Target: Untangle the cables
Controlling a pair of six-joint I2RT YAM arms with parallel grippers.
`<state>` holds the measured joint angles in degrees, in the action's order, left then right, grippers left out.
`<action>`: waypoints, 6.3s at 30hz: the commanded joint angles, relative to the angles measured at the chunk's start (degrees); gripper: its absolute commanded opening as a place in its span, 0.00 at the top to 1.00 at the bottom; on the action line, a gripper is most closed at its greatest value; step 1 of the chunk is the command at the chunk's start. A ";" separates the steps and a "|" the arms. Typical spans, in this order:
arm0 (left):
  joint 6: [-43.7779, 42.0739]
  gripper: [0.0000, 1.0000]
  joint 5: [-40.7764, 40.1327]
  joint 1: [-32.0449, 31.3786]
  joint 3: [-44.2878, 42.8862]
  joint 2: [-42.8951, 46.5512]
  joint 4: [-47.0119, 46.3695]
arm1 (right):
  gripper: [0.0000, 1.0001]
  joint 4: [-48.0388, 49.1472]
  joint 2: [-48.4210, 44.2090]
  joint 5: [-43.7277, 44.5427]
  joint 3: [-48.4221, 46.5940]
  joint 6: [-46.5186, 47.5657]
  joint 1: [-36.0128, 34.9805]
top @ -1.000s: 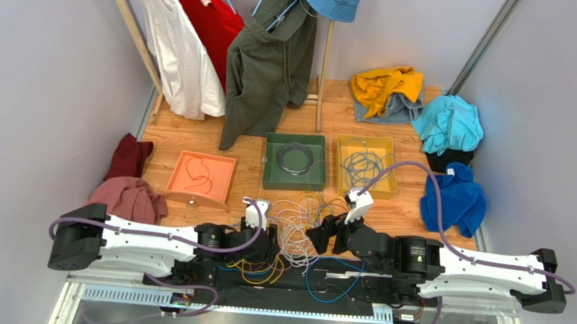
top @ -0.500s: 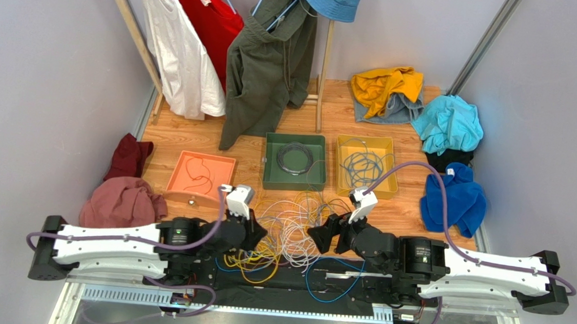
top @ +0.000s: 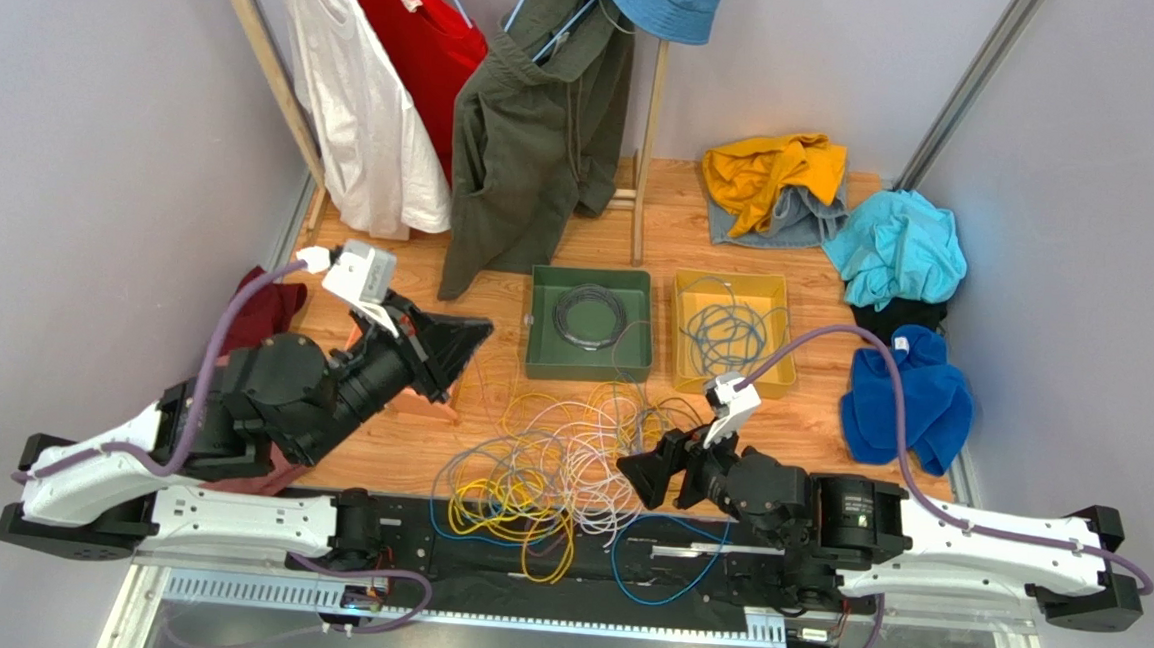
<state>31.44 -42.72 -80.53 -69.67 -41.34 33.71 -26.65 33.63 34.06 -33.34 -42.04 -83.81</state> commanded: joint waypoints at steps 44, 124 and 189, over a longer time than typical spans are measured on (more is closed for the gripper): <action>-18.17 1.00 2.91 -0.06 -30.98 -18.95 5.84 | 0.97 44.61 30.98 0.83 -1.98 13.04 -2.41; -32.25 0.56 20.85 4.50 51.73 -23.08 -102.53 | 1.00 -18.87 39.67 1.18 -91.81 33.34 -3.90; -3.67 1.00 30.58 61.98 9.90 -9.11 3.73 | 1.00 24.45 74.73 -33.18 -63.60 22.36 22.63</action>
<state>25.98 -17.58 -21.63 -61.56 -50.09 41.71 -9.04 106.59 4.73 -95.11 -17.12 -63.07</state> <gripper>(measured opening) 0.007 0.007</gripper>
